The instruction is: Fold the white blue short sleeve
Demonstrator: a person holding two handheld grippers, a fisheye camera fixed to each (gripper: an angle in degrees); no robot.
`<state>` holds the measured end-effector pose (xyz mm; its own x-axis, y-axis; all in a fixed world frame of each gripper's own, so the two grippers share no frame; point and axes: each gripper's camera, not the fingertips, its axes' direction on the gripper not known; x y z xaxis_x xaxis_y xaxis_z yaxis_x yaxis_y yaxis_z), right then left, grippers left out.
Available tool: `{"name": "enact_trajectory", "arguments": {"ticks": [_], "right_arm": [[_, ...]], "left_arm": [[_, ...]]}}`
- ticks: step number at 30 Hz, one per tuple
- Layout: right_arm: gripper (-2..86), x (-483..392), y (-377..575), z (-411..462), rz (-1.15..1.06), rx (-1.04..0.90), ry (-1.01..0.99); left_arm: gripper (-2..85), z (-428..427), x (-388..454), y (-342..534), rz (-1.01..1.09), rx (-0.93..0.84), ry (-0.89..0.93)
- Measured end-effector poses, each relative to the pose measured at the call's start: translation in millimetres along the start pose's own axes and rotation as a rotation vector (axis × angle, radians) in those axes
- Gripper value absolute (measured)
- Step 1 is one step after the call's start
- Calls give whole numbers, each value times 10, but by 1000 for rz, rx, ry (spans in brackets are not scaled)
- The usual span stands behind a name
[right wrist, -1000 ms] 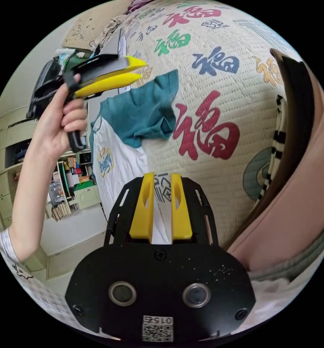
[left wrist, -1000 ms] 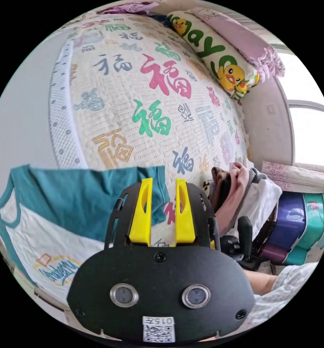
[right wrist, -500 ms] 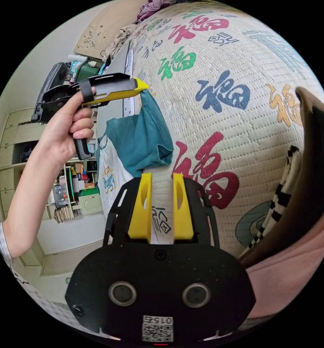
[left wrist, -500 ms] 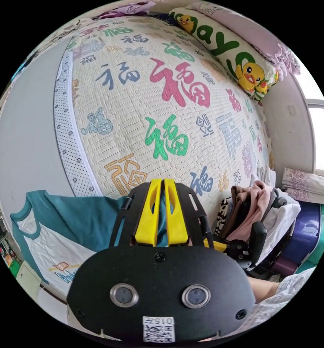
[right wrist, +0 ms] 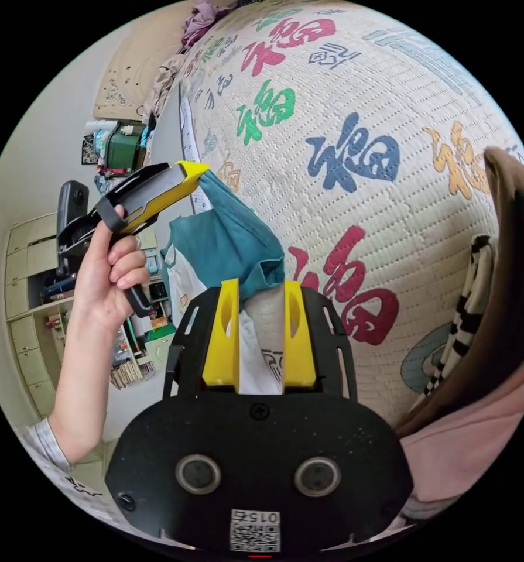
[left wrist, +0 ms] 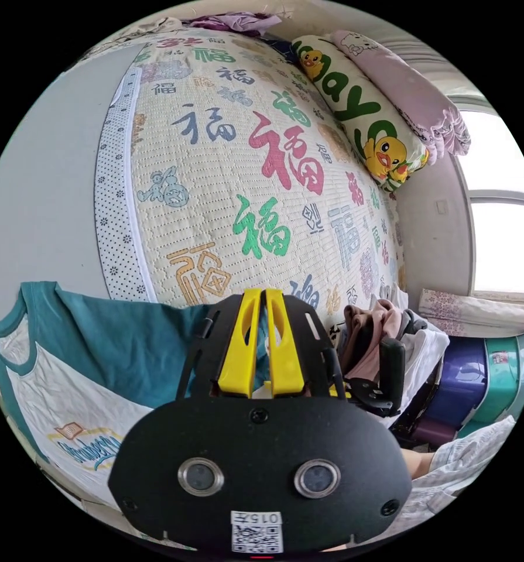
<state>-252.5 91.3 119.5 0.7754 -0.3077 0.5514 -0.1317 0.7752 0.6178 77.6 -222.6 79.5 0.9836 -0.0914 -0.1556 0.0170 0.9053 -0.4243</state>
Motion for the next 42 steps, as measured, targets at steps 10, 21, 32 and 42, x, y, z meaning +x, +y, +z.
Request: {"name": "enact_trajectory", "arguments": {"ticks": [10, 21, 32, 42], "right_arm": [[6, -341, -222, -269, -115, 89, 32], [10, -2330, -141, 597, -825, -242, 204], [60, -2650, -900, 373, -755, -306, 305], [57, -3824, -1790, 514, -727, -274, 429]], "left_arm": [[-2, -760, -420, 466, -50, 182, 111], [0, -1672, -1775, 2636, -421, 390, 24], [50, -1595, -2479, 3347, -537, 313, -32], [35, -1428, -2650, 2771, -345, 218, -53]]}}
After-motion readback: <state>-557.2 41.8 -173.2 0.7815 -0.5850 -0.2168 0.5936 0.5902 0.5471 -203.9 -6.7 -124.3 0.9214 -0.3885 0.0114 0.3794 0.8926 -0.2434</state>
